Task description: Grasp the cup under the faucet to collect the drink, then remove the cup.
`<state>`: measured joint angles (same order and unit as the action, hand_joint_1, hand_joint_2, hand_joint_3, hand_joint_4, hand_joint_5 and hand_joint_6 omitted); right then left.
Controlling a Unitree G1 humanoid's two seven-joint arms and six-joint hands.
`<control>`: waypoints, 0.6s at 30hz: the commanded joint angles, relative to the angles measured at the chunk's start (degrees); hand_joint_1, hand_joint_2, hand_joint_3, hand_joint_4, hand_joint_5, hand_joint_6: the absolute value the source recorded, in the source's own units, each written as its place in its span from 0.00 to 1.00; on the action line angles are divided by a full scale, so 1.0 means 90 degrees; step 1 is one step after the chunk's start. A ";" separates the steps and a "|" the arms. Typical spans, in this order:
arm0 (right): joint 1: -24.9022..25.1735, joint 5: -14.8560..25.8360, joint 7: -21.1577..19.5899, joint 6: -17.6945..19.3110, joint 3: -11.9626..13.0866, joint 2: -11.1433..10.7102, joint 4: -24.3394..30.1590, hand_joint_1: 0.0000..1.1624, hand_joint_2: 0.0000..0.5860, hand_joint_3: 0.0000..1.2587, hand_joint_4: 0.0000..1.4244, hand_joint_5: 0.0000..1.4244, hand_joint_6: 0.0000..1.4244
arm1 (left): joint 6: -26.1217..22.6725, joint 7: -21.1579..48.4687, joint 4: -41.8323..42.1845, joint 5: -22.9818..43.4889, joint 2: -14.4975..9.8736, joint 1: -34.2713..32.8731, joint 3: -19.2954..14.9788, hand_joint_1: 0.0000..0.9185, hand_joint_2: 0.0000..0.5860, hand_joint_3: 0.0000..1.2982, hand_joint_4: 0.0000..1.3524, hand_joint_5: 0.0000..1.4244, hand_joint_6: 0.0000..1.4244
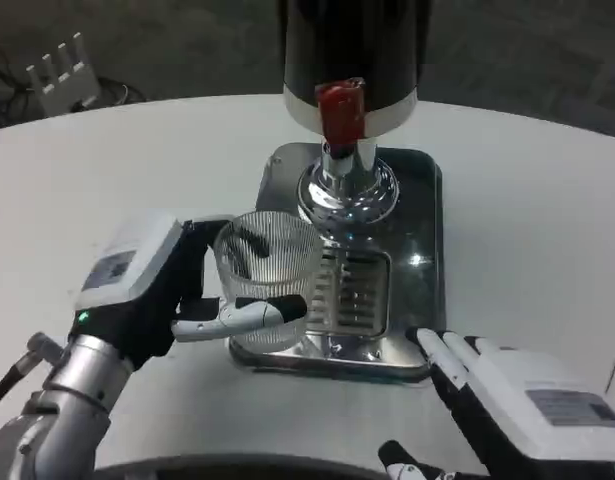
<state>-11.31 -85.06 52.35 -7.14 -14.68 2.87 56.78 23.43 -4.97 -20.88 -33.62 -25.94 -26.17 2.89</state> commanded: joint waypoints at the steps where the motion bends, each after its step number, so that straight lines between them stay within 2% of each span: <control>1: -0.0066 0.0098 0.0109 0.0105 0.0021 0.0095 0.0068 0.26 0.72 0.00 0.00 0.00 0.00 | -0.0074 -0.0331 -0.0577 -0.0120 -0.0006 -0.0629 0.0210 0.34 0.44 0.79 0.78 0.88 0.97; 9: -0.0081 0.0151 0.0157 0.0114 0.0127 0.0138 0.0170 0.26 0.72 0.00 0.00 0.00 0.00 | -0.0321 -0.0624 -0.1731 -0.0294 0.0076 -0.1519 0.0713 0.34 0.44 0.79 0.78 0.88 0.97; 18: -0.0185 0.0294 0.0163 0.0085 0.0251 0.0146 0.0242 0.26 0.72 0.00 0.00 0.00 0.00 | -0.0456 -0.0689 -0.2229 -0.0379 0.0233 -0.2180 0.1163 0.34 0.43 0.77 0.76 0.86 0.97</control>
<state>-11.76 -83.19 53.46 -6.51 -12.77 2.96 57.99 19.33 -10.49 -40.28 -36.72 -24.34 -43.60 12.42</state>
